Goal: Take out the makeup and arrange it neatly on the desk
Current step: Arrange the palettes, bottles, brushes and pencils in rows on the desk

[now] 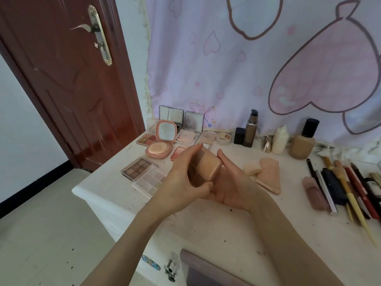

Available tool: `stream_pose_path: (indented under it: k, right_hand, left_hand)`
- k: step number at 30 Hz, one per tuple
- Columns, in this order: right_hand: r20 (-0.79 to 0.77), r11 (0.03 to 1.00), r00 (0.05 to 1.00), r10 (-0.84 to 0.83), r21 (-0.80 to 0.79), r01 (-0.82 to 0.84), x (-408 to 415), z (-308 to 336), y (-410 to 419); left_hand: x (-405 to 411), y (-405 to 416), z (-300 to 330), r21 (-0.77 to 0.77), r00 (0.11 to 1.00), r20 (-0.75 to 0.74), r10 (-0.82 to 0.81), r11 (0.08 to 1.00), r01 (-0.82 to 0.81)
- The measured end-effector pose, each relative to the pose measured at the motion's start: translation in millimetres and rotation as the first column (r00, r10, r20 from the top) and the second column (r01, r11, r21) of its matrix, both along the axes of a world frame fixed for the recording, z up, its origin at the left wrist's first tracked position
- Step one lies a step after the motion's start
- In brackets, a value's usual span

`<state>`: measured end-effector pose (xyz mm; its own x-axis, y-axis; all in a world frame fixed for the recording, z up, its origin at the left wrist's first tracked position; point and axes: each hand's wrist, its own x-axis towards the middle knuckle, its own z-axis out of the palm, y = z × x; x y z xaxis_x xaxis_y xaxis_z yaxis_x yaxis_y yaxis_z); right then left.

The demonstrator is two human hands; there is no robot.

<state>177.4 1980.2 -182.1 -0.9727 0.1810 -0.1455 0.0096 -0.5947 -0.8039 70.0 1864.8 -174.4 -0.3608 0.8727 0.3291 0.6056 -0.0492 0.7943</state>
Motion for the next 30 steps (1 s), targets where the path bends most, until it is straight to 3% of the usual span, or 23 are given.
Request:
stream_pose_path:
  k: [5,11,17,21,26,28,30]
  right_hand:
    - [0.016,0.994,0.999,-0.048,-0.099,0.05,-2,-3,1]
    - [0.031,0.994,0.997,-0.071,-0.082,0.074,-1,-2,4]
    - [-0.043,0.976,0.998,-0.047,-0.215,0.037,1,-2,5]
    - [-0.064,0.966,0.998,-0.003,-0.256,-0.014,1,-3,5]
    - [-0.131,0.965,0.984,0.119,-0.217,-0.146,-4,-6,-1]
    - [-0.148,0.963,0.984,0.104,-0.232,-0.137,-6,-6,-2]
    - [-0.166,0.959,0.984,0.067,-0.262,-0.11,-7,-6,-1]
  left_hand:
    - [-7,2,3,-0.03,0.999,-0.037,-0.002,1.0,0.001]
    - [-21,-2,13,-0.072,0.991,0.074,-0.108,0.991,0.113]
    - [-34,-11,32,-0.019,0.964,0.197,-0.18,0.982,0.187]
    - [-51,-12,34,0.106,0.944,0.324,-0.067,0.994,0.034]
    - [-73,-7,30,0.063,0.872,0.487,0.058,0.993,-0.101]
    - [-84,-9,24,0.03,0.863,0.49,0.121,0.987,-0.156]
    - [-95,-13,15,-0.018,0.881,0.401,0.253,0.963,-0.268]
